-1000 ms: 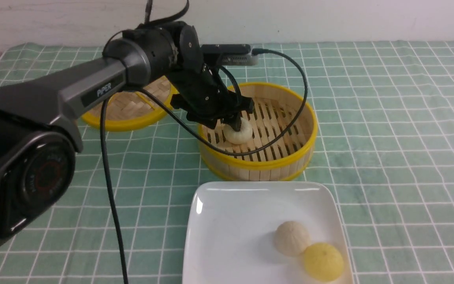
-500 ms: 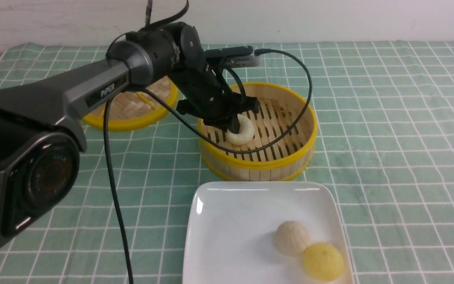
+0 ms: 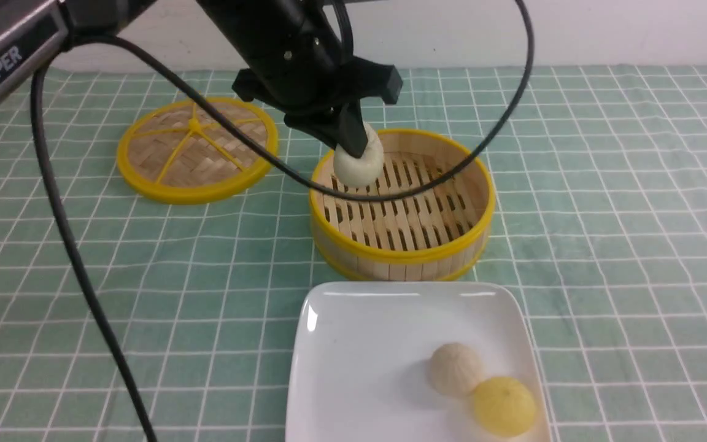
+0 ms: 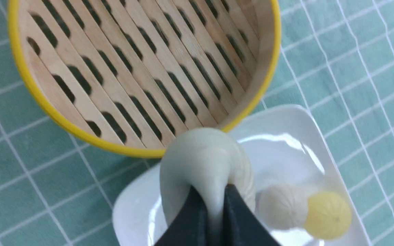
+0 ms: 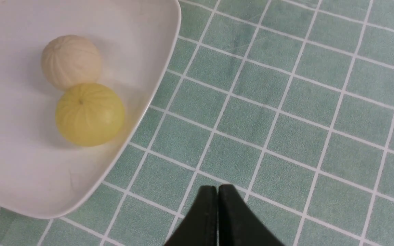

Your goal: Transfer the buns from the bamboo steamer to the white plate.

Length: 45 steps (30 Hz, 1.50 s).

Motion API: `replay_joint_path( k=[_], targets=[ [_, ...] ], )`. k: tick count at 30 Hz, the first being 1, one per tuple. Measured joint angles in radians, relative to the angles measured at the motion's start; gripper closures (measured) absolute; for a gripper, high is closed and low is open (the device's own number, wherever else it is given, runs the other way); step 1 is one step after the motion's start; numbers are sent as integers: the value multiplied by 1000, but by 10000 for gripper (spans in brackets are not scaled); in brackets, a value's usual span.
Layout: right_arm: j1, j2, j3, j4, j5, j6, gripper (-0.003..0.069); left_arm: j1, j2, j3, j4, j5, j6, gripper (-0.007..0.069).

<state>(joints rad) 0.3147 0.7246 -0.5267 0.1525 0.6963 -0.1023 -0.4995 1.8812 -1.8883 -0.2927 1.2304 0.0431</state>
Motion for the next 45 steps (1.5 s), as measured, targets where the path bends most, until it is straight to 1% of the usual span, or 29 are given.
replay_joint_path(
  k=[3, 4, 5, 7, 9, 11, 13, 16, 22, 24, 27, 28, 31, 33, 34, 36, 40, 41, 43, 44, 45],
  targets=[
    [0, 0, 0, 0, 0, 0, 627, -71, -38, 145, 0, 0, 20, 599],
    [0, 0, 0, 0, 0, 0, 627, -71, -40, 145, 0, 0, 20, 599],
    [0, 0, 0, 1, 0, 0, 624, -119, -45, 246, -1, -3, 22, 599],
    [0, 0, 0, 4, 0, 0, 622, -157, -45, 330, -3, -30, 22, 598],
    [0, -2, 0, 9, 0, 0, 620, -206, -44, 447, -3, -116, 22, 598],
    [0, -2, 0, 12, 0, 0, 617, -244, -44, 556, -4, -247, 21, 598],
    [0, -2, 0, 12, 0, 1, 615, -252, -44, 606, -6, -319, 13, 596],
    [0, -2, 0, 12, 0, 1, 613, -252, -44, 634, 0, -381, -7, 596],
    [0, -3, 0, 12, 0, 1, 612, -252, -37, 634, 9, -411, -62, 583],
    [0, -3, 0, 12, 0, 1, 610, -252, -23, 634, 12, -411, -77, 561],
    [0, -3, 0, 14, 0, 1, 608, -252, -10, 634, 38, -408, -107, 487],
    [0, -3, 0, 14, 0, 1, 608, -252, -10, 634, 40, -407, -107, 482],
    [0, -3, 0, 15, 1, 1, 606, -252, -10, 621, 103, -383, -226, 377],
    [0, -3, 0, 15, 1, 1, 606, -252, -10, 610, 150, -372, -278, 328],
    [0, -3, 0, 15, 1, 1, 606, -252, -10, 605, 164, -367, -300, 316],
    [0, -8, 0, 15, 10, 1, 604, -252, -10, 575, 267, -322, -389, 249],
    [0, -40, -39, -3, 82, 1, 603, -252, -10, 536, 375, -237, -465, 203],
    [0, -50, -50, -11, 97, 1, 603, -252, -10, 534, 382, -228, -467, 202],
    [0, -114, -102, -52, 177, 2, 603, -252, -10, 507, 415, -186, -481, 193],
    [0, -114, -105, -52, 184, 3, 603, -252, -10, 507, 415, -186, -481, 193],
    [0, -163, -132, -74, 236, 13, 603, -252, -10, 492, 426, -174, -483, 193]
  ],
)
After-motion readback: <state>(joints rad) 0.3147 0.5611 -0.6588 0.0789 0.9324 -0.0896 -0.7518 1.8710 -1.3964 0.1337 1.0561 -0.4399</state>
